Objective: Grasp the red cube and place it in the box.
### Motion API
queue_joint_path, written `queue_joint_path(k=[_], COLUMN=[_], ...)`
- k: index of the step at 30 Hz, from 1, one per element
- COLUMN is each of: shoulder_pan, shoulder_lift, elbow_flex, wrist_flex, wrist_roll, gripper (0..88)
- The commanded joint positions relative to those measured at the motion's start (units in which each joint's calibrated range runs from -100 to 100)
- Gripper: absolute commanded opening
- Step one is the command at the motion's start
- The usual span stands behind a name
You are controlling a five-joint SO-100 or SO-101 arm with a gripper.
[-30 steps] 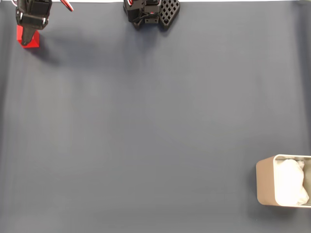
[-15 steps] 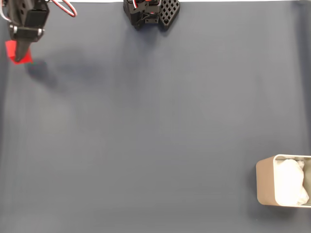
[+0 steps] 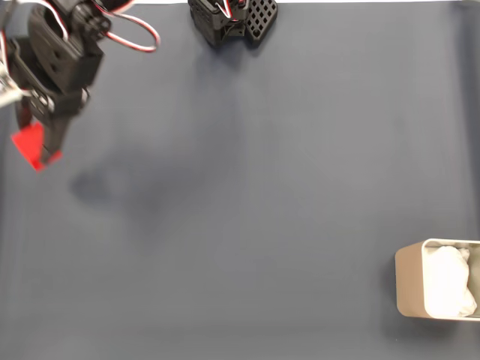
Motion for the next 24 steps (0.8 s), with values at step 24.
queue_joint_path(k=[24], shoulder_pan=[-31.18], shoulder_lift=[-6.51], elbow_flex=[-4.59], wrist_flex=[-0.07], wrist_roll=[1.66], gripper=[11.1])
